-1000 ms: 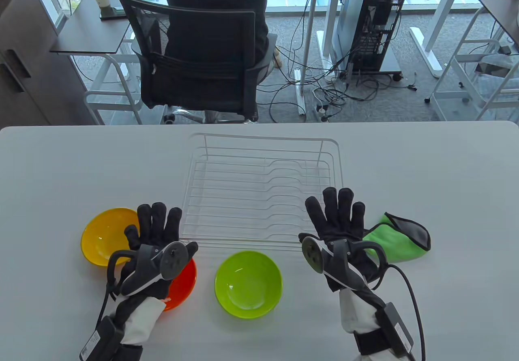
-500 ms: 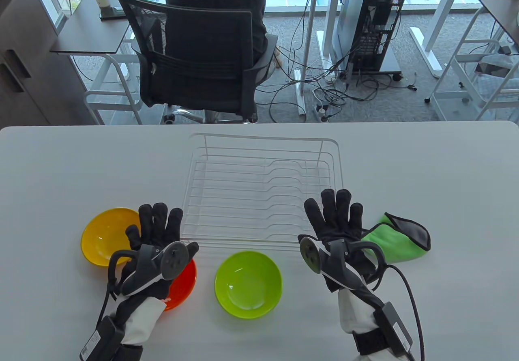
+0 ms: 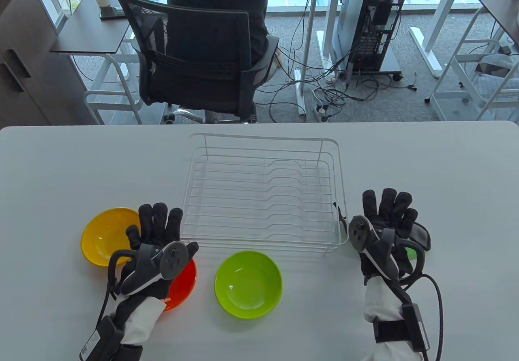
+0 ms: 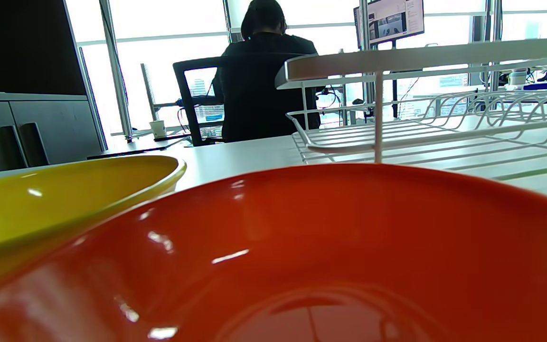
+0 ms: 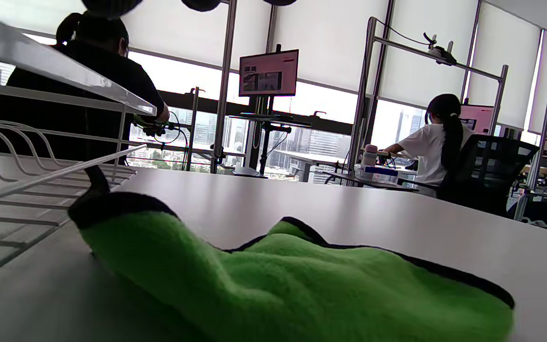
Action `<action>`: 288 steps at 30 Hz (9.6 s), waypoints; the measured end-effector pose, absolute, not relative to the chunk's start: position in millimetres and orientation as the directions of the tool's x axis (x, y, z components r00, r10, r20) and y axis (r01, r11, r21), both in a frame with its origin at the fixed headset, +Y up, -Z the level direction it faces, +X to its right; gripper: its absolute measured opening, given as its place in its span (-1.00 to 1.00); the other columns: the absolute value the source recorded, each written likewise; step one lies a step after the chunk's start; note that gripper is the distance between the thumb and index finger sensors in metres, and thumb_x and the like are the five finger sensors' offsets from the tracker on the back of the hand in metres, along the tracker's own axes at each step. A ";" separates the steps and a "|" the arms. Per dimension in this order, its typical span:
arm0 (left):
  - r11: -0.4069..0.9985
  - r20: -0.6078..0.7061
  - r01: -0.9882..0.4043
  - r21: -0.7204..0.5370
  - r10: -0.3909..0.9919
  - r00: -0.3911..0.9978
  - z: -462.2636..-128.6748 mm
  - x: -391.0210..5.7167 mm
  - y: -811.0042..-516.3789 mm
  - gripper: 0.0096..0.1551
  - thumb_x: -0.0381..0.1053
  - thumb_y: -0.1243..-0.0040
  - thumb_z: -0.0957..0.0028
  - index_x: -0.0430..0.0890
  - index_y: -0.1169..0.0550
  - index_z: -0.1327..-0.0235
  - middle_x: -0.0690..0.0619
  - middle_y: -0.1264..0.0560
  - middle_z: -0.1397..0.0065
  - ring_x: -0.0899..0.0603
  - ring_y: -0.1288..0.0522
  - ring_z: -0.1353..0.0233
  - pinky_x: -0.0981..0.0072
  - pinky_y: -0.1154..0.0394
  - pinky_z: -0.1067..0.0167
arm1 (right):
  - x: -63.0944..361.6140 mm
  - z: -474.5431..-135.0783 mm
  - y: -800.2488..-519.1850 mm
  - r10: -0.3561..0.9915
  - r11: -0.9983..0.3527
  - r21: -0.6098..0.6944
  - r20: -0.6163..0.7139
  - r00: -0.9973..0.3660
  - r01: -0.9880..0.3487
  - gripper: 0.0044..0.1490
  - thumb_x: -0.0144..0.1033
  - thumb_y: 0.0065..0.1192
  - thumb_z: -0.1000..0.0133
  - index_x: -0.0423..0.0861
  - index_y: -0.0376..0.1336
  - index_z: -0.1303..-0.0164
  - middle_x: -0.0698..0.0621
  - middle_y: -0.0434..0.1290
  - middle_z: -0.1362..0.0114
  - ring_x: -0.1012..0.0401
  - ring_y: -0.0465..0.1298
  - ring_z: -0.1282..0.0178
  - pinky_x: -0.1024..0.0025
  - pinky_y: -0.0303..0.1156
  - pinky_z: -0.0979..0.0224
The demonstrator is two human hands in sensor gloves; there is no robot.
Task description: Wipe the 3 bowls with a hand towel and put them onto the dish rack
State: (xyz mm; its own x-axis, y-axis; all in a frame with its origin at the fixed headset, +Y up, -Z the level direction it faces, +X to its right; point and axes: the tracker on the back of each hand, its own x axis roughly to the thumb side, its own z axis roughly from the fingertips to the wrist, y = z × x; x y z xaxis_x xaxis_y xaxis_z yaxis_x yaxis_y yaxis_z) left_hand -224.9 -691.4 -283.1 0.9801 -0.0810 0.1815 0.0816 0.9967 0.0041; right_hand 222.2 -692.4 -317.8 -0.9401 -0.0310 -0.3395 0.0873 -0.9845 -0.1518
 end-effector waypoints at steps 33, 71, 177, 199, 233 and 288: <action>0.997 0.053 -0.079 -0.004 0.079 0.995 -289.2 -260.5 -679.4 0.02 0.36 0.21 -0.22 -0.19 0.15 -0.70 -0.46 0.12 -0.73 -0.62 0.15 -0.67 -0.56 -0.12 -0.38 | 233.0 -335.6 -732.9 0.147 -0.951 0.169 -0.486 -0.862 -0.258 -0.15 -0.15 0.42 0.08 -0.14 0.26 -0.43 -0.16 0.47 -0.25 0.09 0.63 0.04 0.27 0.58 0.01; 0.814 -0.684 -0.580 -0.016 0.414 0.601 -298.7 -396.2 -739.5 -0.09 -0.15 -0.13 -0.24 -0.58 0.01 -0.55 -0.62 -0.37 -0.35 -0.17 -0.75 0.02 0.31 -0.72 0.21 | 233.4 -305.7 -657.6 0.767 -0.641 -0.339 -0.312 -0.561 -0.689 -0.15 -0.13 0.43 0.06 -0.22 0.29 -0.42 -0.20 0.52 -0.21 0.12 0.68 0.23 0.46 0.60 0.25; 0.859 0.401 -0.364 0.361 0.209 0.892 -237.7 -146.5 -613.8 -0.35 -0.27 -0.20 -0.13 -0.50 -0.32 -0.42 -0.54 -0.57 -0.17 -0.19 -0.79 0.39 0.45 -0.75 0.53 | 6.2 -271.9 -630.1 0.254 -0.897 -0.233 0.422 -0.870 -0.375 -0.34 -0.17 0.45 0.08 0.14 0.35 -0.29 -0.12 0.51 -0.34 0.13 0.71 -0.03 0.39 0.69 0.01; 0.862 0.404 -0.373 0.344 0.222 0.887 -236.2 -145.2 -610.0 -0.35 -0.26 -0.20 -0.14 -0.49 -0.32 -0.44 -0.54 -0.57 -0.18 -0.21 -0.79 0.39 0.43 -0.75 0.52 | 13.7 -279.4 -628.5 0.567 -0.821 0.086 0.250 -0.785 -0.565 -0.32 -0.11 0.42 0.02 -0.01 0.36 -0.34 -0.17 0.55 -0.25 0.10 0.69 0.17 0.35 0.64 0.17; 0.935 -0.132 -0.314 0.164 0.336 0.933 -341.0 -181.6 -616.5 -0.36 -0.24 -0.23 -0.15 -0.45 -0.35 -0.44 -0.51 -0.59 -0.18 -0.22 -0.79 0.34 0.40 -0.75 0.47 | 138.6 -313.5 -619.3 0.783 -0.612 -0.196 -0.011 -0.622 -0.766 -0.28 -0.11 0.40 0.01 -0.06 0.34 -0.39 -0.21 0.54 -0.26 0.08 0.70 0.16 0.34 0.65 0.17; 0.727 -0.462 -0.657 -0.199 0.521 0.718 -399.8 -187.1 -713.6 -0.26 -0.32 -0.22 -0.18 -0.63 -0.28 -0.54 -0.81 -0.49 -0.29 -0.47 -0.78 0.07 0.13 -0.77 0.31 | 132.3 -320.7 -631.0 0.874 -0.485 -0.050 -0.014 -0.485 -0.873 -0.26 -0.10 0.38 -0.01 -0.08 0.32 -0.42 -0.22 0.53 -0.28 0.08 0.69 0.14 0.34 0.64 0.14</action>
State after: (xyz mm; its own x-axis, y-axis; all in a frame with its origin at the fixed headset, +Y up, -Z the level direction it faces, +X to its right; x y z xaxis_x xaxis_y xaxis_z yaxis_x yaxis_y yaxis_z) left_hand -187.1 -713.6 -399.8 0.7177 0.5214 -0.4615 -0.6566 0.7274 -0.1993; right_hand 132.3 -631.0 -320.7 -0.4849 0.8745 -0.0145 -0.8731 -0.4850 -0.0501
